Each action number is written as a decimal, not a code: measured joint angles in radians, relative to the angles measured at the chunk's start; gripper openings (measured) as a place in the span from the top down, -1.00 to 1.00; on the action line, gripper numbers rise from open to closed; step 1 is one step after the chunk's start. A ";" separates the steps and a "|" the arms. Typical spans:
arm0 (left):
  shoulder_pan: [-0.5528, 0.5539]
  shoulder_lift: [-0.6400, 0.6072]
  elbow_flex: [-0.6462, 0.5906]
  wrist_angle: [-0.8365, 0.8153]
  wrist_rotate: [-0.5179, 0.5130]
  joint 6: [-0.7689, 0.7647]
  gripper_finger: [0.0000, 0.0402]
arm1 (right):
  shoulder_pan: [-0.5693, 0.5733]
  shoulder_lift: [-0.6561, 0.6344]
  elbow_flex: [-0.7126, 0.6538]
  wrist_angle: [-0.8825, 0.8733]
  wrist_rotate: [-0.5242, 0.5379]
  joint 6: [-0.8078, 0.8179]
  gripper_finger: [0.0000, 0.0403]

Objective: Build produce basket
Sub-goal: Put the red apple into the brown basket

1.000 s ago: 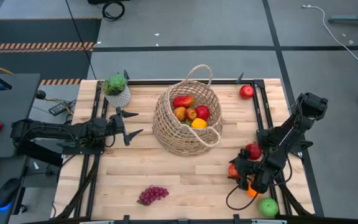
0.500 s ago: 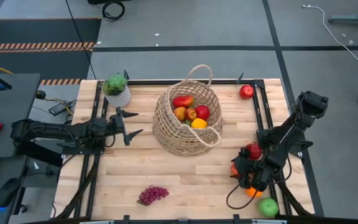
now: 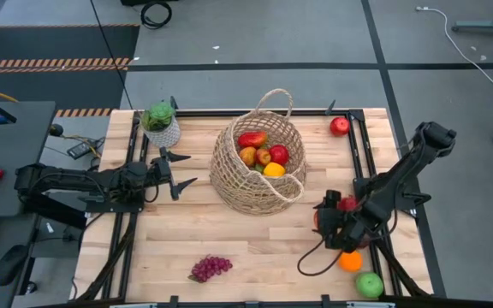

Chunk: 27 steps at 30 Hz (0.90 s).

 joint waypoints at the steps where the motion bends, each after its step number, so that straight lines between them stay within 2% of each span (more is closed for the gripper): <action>1: 0.000 0.000 0.000 0.000 0.000 0.000 -0.94 | -0.009 -0.007 0.027 -0.037 0.002 -0.011 -0.72; 8: 0.000 0.000 0.000 0.000 0.000 0.000 -0.94 | -0.066 -0.039 0.232 -0.212 -0.013 -0.077 -0.72; 17: 0.000 0.000 0.000 0.000 0.000 0.000 -0.94 | -0.127 -0.115 0.432 -0.218 -0.125 -0.073 -0.72; 22: 0.000 0.000 0.000 0.000 0.000 0.000 -0.94 | -0.167 -0.155 0.531 -0.219 -0.115 -0.067 -0.72; 27: 0.000 0.000 0.000 0.000 0.000 0.000 -0.94 | -0.218 -0.187 0.623 -0.190 -0.050 -0.098 -0.72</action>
